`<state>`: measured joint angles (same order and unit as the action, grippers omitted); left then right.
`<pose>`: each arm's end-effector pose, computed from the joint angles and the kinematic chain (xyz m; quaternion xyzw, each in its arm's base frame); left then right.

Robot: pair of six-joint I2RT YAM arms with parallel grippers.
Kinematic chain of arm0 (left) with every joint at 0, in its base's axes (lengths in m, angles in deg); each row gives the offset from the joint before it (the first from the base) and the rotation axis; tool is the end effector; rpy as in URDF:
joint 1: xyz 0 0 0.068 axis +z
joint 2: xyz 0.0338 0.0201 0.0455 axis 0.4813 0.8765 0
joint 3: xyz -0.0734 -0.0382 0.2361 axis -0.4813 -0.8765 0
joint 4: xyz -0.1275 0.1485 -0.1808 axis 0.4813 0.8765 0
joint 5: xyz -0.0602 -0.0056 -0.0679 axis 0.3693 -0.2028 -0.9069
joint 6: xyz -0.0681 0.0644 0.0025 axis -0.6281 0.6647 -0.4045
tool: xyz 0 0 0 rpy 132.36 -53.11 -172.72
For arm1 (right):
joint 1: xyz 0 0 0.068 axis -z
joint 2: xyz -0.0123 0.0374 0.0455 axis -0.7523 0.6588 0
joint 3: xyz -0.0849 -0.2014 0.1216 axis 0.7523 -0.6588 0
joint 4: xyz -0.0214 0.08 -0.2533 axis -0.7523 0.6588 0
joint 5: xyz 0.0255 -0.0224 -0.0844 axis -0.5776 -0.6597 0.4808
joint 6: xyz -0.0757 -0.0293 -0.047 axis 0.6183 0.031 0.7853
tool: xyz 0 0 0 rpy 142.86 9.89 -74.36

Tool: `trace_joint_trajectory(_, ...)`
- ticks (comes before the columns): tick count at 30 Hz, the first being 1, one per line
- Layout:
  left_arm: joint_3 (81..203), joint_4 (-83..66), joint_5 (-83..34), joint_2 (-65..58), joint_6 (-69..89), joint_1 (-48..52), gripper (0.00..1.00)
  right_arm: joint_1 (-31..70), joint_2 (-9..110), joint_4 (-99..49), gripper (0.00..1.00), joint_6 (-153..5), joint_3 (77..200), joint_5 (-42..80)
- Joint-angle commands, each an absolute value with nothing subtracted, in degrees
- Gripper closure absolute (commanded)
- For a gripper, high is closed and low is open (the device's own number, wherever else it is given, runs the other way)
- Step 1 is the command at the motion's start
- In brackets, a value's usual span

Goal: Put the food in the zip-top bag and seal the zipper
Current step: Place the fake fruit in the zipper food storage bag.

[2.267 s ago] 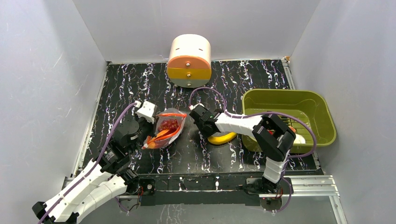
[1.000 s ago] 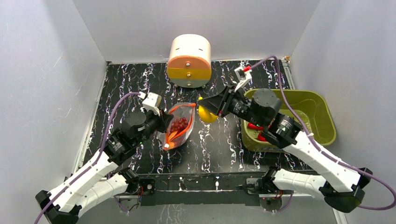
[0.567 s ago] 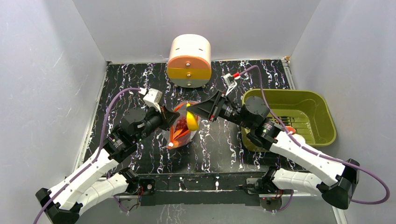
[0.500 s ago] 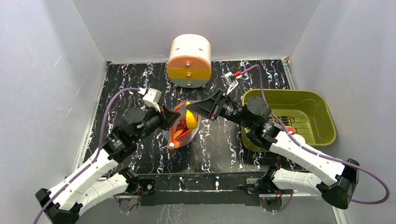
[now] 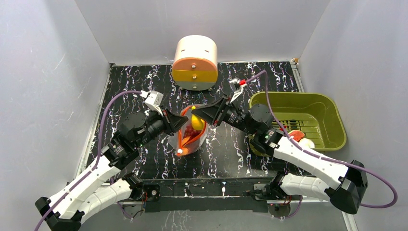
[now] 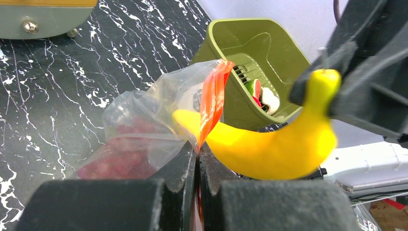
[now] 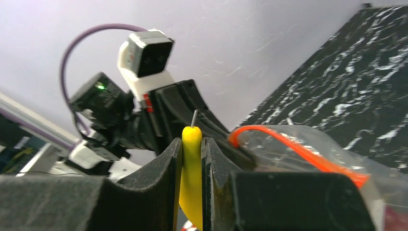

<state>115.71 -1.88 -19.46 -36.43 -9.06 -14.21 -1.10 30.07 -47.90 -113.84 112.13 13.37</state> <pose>0.1780 -0.1723 0.3475 0.0959 0.7071 -0.4355 0.5487 0.1865 0.2510 0.3639 -0.1048 0.6279 0.6215 0.4566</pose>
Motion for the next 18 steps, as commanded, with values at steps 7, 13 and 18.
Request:
trace_joint_trajectory(7,120.31,-5.29,-25.11,-36.97,-10.64,-14.38,1.0,-1.22,27.8,-48.2,1.0,-93.98,109.38,17.61)
trace_joint_trajectory(13,121.35,-5.74,-26.39,-36.56,-11.25,-14.38,1.0,-1.22,27.0,-48.4,1.0,-87.19,106.87,14.64)
trace_joint_trajectory(18,120.76,-6.62,-26.87,-36.72,-12.01,-14.38,1.0,-1.21,27.36,-51.66,1.0,-83.51,104.97,7.82)
